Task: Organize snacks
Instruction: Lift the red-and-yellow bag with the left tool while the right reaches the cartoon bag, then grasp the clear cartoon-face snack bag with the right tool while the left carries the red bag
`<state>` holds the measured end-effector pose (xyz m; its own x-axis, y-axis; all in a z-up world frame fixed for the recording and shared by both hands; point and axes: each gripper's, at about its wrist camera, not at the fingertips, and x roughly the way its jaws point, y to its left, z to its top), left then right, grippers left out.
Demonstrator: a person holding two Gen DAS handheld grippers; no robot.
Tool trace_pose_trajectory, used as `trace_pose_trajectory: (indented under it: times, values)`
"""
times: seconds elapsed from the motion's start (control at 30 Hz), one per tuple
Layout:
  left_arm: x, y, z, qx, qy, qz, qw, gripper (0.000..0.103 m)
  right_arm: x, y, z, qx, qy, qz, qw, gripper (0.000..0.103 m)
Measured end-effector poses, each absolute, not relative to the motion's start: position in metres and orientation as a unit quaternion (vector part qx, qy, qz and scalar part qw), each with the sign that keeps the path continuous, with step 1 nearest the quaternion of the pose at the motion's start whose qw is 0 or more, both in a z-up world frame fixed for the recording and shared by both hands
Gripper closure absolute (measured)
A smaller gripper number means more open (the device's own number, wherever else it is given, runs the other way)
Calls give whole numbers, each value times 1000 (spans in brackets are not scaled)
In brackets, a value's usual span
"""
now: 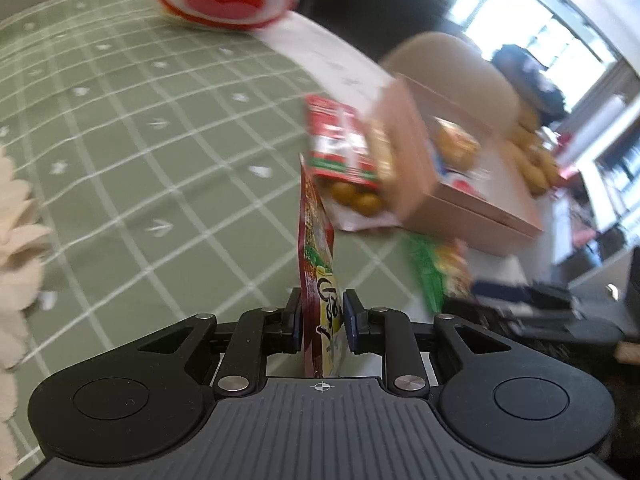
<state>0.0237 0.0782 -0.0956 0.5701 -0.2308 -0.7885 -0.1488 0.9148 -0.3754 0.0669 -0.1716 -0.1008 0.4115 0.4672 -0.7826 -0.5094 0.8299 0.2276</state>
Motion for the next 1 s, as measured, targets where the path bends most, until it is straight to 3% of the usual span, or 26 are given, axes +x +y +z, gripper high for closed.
trace_pose_trajectory:
  times: [0.2, 0.4, 0.63, 0.73, 1.0]
  values:
    - [23, 86, -100, -214, 472, -6, 855, 77, 35, -149, -88, -65, 428, 403, 807, 37]
    - [22, 78, -99, -195, 475, -18, 858, 77, 40, -134, -89, -183, 365, 336, 849, 37]
    - [26, 69, -95, -176, 485, -17, 856, 77, 80, -142, -105, -140, 396, 328, 846, 37]
    - [28, 63, -94, -165, 486, -17, 858, 77, 88, -154, -115, -89, 445, 333, 827, 37]
    - [30, 57, -94, -159, 491, -13, 856, 77, 77, -138, -120, -131, 427, 350, 823, 37]
